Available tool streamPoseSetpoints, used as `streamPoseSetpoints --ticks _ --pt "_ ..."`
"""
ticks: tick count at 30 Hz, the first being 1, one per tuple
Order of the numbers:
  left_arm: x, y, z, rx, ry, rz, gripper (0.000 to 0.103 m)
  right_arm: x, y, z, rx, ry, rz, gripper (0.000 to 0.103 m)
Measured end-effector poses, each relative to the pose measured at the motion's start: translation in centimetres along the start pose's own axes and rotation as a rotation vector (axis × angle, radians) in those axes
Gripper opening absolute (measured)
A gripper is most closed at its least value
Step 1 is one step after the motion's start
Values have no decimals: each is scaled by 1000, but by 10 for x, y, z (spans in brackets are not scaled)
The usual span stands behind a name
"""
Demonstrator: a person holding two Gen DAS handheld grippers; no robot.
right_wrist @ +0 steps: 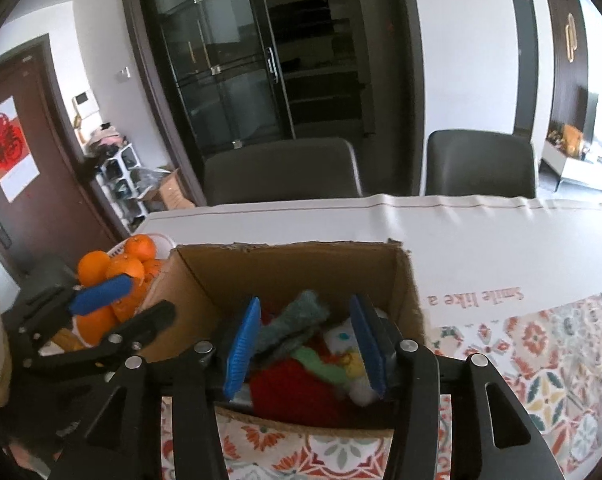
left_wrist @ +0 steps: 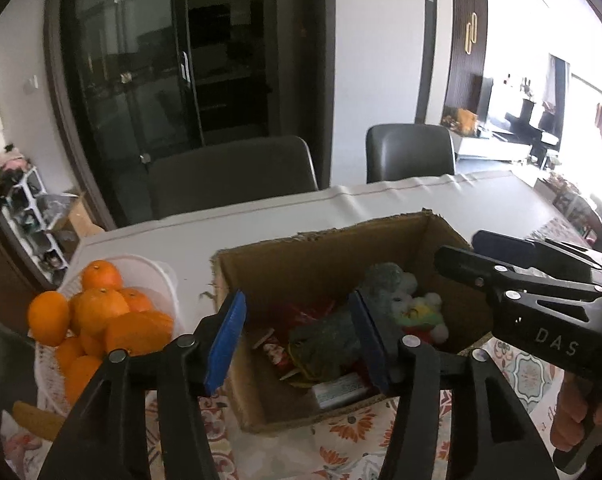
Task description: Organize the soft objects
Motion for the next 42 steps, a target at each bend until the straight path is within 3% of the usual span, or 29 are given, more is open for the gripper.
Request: streamPoseSetpoints --ticks 13,27,42 --pt "-4 33 68 -89 -81 47 71 14 38 62 -58 13 3 49" --pt "-7 100 151 -199 -158 122 102 37 104 144 -185 112 3 82" --pt "-38 163 213 -298 -197 130 103 36 174 195 -222 122 -16 88"
Point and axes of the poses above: each gripper's, at about its wrist camera, not at the fingertips, and z roughly against the way its jaws point, x to its left, y to its underside, the point moved 2 cm from there along -z, roughly the way its jaws point, and after that the axes turned 14 degrees about x, right-handed, at the moved point
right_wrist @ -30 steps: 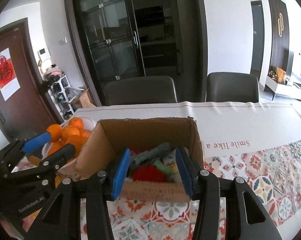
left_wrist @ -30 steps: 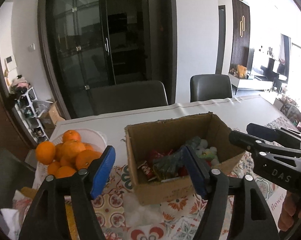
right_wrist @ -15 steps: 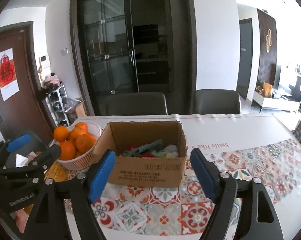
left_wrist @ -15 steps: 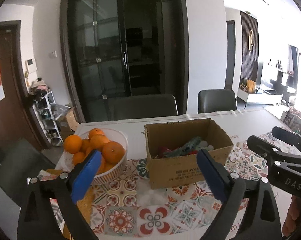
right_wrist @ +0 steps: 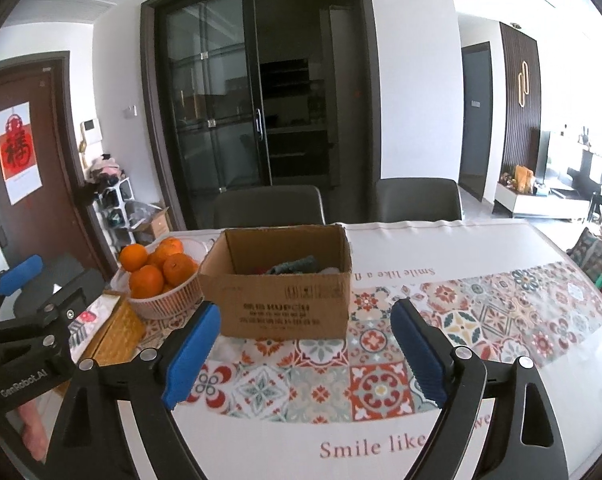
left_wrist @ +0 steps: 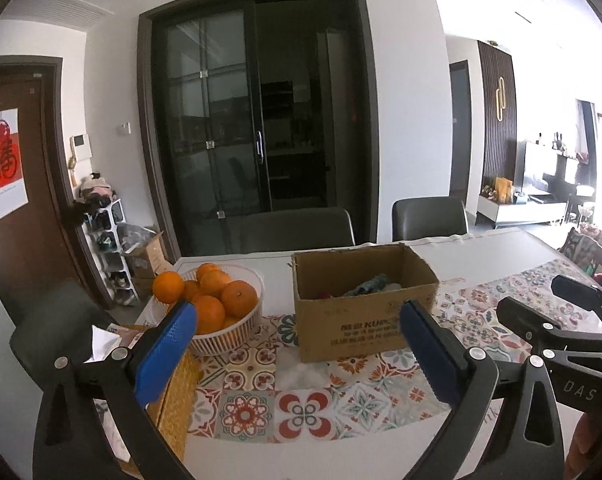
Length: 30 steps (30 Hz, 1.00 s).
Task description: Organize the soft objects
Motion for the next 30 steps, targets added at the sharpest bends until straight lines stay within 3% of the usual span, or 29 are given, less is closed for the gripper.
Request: streamPoseSetpoints --ticks 22,30 --pt "-7 83 53 13 -8 -9 103 3 79 41 1 -4 17 89" --pt "-8 100 61 4 -9 -25 103 4 99 47 10 -17 5 89"
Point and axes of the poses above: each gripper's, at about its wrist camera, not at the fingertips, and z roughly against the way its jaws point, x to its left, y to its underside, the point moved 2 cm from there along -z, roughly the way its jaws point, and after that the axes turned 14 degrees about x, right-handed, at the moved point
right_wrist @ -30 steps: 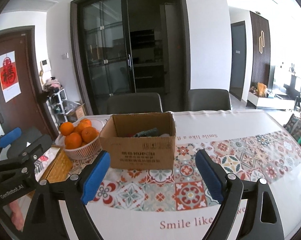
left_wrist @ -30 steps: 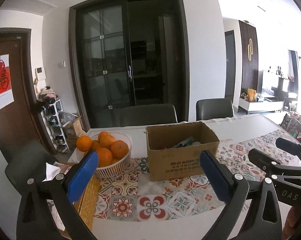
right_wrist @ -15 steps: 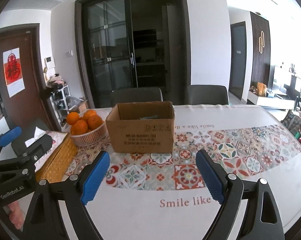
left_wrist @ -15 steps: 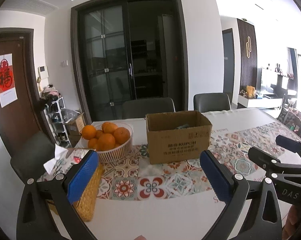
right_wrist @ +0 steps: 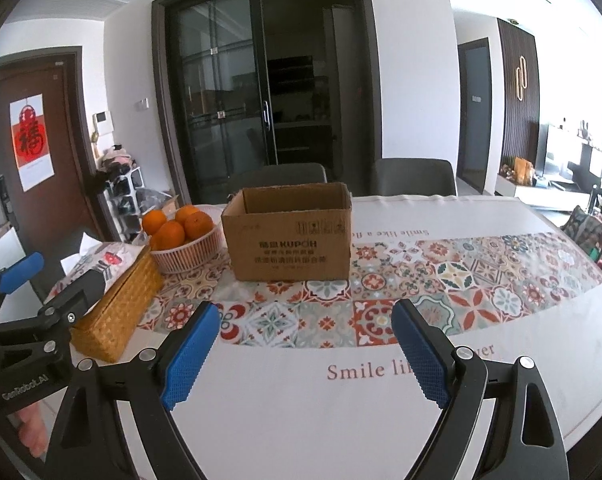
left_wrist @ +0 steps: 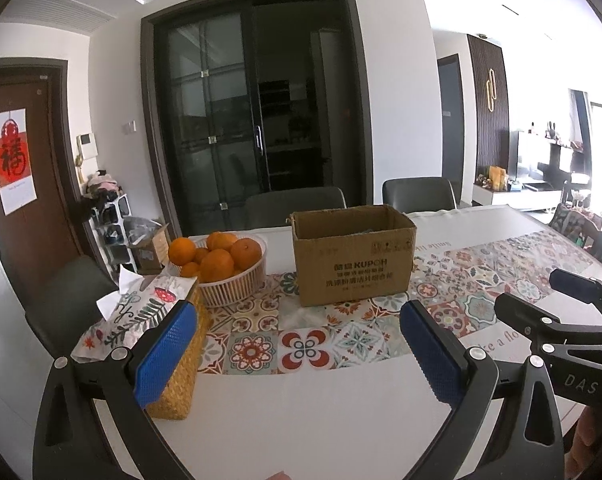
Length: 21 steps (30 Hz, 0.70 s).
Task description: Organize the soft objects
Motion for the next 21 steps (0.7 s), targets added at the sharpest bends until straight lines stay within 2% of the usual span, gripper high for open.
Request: streamPoseSetpoints --ticks 10,21 --pt "-1 5 4 -2 38 3 103 0 3 5 -9 0 1 89" --pt "0 7 -1 11 47 6 103 1 5 7 5 5 -1 89"
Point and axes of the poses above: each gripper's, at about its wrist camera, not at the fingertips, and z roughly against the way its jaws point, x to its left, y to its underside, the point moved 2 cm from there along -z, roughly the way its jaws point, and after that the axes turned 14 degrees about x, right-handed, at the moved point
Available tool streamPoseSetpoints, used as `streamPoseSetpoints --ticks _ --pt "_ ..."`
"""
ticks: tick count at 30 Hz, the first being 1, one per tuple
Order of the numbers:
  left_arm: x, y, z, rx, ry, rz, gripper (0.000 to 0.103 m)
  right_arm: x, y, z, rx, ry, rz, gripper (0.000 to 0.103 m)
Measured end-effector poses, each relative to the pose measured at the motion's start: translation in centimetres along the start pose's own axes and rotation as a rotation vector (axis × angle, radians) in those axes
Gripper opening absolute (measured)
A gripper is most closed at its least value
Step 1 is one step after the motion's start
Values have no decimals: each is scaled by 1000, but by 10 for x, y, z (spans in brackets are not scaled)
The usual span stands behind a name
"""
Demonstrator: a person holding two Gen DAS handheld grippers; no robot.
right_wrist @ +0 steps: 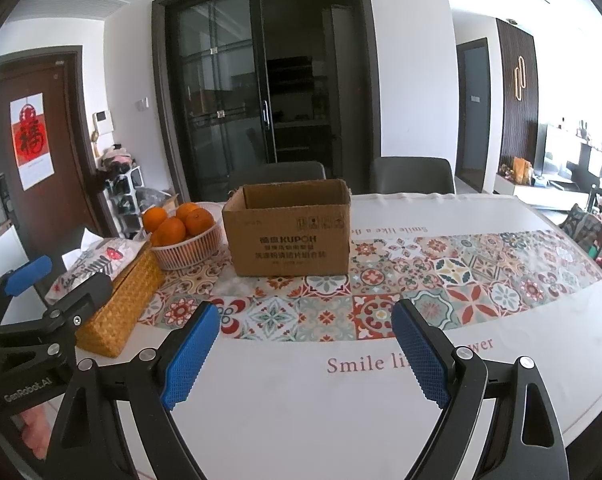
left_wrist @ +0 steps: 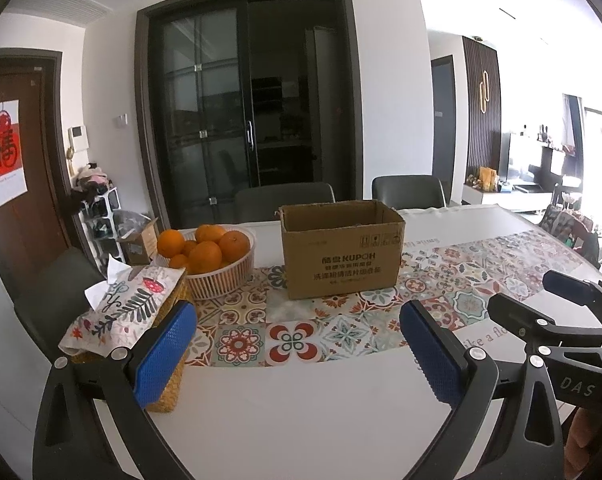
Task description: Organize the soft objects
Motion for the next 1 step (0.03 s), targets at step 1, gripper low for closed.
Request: streamPoseSetpoints --ticks 1 --pt "0 0 0 0 -2 0 103 0 0 0 1 2 0 89"
Point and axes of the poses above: each gripper's, at about its wrist camera, not at the fingertips, and z roughly against the way its jaws point, x to its left, y to its underside, the point moved 2 cm from there along -z, roughly the way its jaws point, and after that the axes turned 14 degrees about x, right-handed, at the moved point
